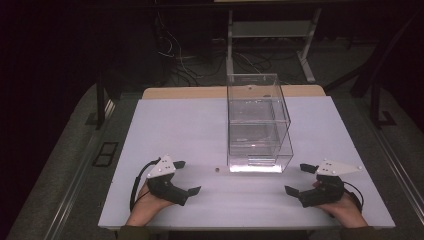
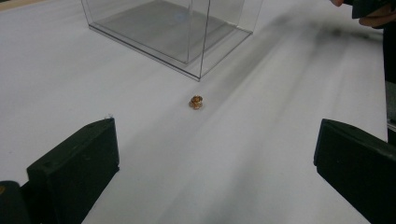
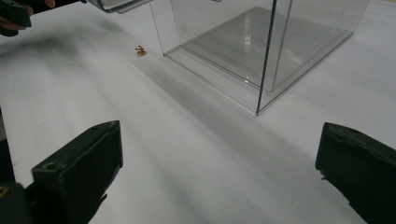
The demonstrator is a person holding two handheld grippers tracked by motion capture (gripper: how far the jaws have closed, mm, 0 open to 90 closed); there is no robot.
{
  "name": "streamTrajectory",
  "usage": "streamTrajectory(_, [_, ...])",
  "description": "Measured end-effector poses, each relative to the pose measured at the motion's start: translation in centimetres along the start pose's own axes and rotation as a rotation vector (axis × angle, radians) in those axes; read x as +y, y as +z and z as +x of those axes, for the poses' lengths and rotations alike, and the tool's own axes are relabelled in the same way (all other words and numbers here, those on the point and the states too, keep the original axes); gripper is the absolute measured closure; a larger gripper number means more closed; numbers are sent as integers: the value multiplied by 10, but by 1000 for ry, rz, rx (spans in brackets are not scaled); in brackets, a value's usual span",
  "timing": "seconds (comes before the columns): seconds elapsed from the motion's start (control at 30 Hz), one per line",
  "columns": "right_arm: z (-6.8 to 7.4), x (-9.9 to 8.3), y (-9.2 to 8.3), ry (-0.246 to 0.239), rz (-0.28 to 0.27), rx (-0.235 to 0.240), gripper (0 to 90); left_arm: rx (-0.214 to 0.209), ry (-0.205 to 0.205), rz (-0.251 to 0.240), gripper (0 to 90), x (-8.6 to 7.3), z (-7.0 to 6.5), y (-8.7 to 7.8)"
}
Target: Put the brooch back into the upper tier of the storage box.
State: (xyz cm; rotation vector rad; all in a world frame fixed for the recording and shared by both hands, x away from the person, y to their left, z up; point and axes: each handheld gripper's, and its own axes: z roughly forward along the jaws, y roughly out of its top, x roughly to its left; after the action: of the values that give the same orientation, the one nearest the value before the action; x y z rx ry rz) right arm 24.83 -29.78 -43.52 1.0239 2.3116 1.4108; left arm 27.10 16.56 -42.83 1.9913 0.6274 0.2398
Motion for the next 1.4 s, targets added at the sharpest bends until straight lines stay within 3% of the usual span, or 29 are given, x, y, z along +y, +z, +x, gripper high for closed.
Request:
streamTrajectory(0.57, [-1,-1,-2,12,-33,11,5,-6,14,-1,0,2,0,-3])
streamTrajectory(1.4, [-2,-1,-2,18,-24,22,6,-18,33,-33,0,15,6,5])
